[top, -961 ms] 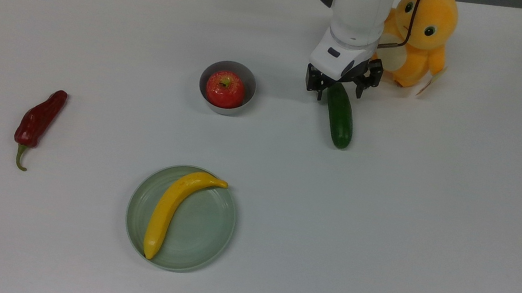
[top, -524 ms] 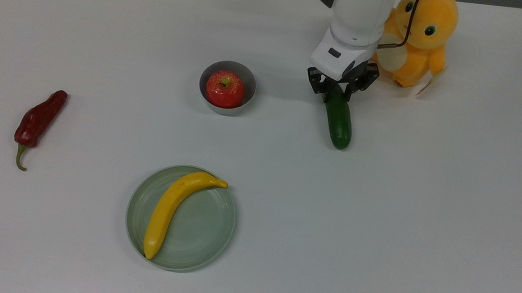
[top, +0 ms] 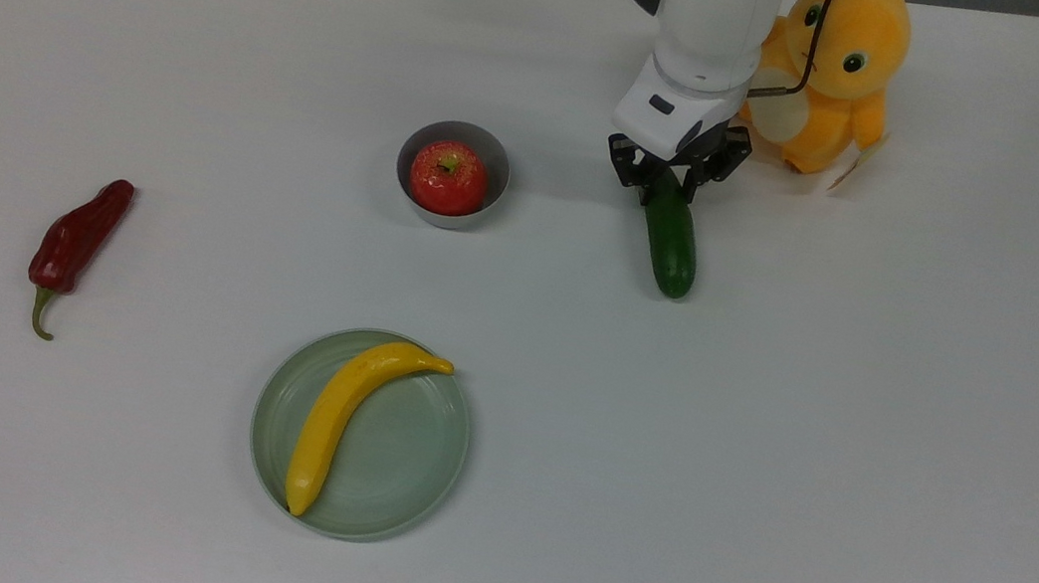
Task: Put the cucumber on the left side of the bowl
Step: 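Carry the cucumber toward the grey bowl and set it beside the bowl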
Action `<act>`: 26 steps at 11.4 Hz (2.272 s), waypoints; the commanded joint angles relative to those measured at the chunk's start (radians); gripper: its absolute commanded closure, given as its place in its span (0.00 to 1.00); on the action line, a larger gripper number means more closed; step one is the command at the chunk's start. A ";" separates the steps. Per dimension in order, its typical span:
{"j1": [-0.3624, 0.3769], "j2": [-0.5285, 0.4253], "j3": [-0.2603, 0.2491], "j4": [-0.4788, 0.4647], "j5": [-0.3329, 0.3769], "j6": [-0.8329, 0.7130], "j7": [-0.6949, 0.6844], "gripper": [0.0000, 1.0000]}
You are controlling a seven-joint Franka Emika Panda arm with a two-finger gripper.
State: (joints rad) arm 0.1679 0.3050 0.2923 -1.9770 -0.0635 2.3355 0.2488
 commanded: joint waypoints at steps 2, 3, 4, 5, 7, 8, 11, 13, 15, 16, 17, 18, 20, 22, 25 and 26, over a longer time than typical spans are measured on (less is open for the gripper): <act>-0.025 -0.058 -0.001 -0.008 -0.021 -0.042 0.023 1.00; -0.031 -0.072 -0.001 -0.008 -0.021 -0.054 0.023 1.00; -0.042 -0.076 -0.001 -0.008 -0.021 -0.062 0.020 1.00; -0.051 -0.078 -0.002 -0.005 -0.021 -0.062 0.017 1.00; -0.068 -0.078 -0.004 0.004 -0.021 -0.080 0.009 1.00; -0.076 -0.086 -0.010 0.006 -0.021 -0.099 -0.005 1.00; -0.108 -0.098 -0.019 0.004 -0.021 -0.195 -0.057 1.00; -0.110 -0.104 -0.030 0.001 -0.022 -0.238 -0.063 1.00; -0.113 -0.102 -0.032 -0.003 -0.021 -0.245 -0.063 1.00; -0.117 -0.102 -0.032 -0.003 -0.021 -0.257 -0.063 1.00; -0.122 -0.102 -0.032 -0.006 -0.021 -0.257 -0.062 1.00; -0.122 -0.102 -0.032 -0.012 -0.021 -0.257 -0.062 1.00; -0.119 -0.104 -0.032 -0.022 -0.021 -0.260 -0.052 1.00; -0.120 -0.104 -0.032 -0.026 -0.021 -0.262 -0.049 1.00; -0.119 -0.104 -0.032 -0.043 -0.019 -0.262 -0.048 1.00; -0.117 -0.104 -0.032 -0.043 -0.019 -0.262 -0.043 1.00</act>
State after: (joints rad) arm 0.0442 0.2235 0.2650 -1.9984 -0.0703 2.0956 0.2013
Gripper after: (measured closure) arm 0.551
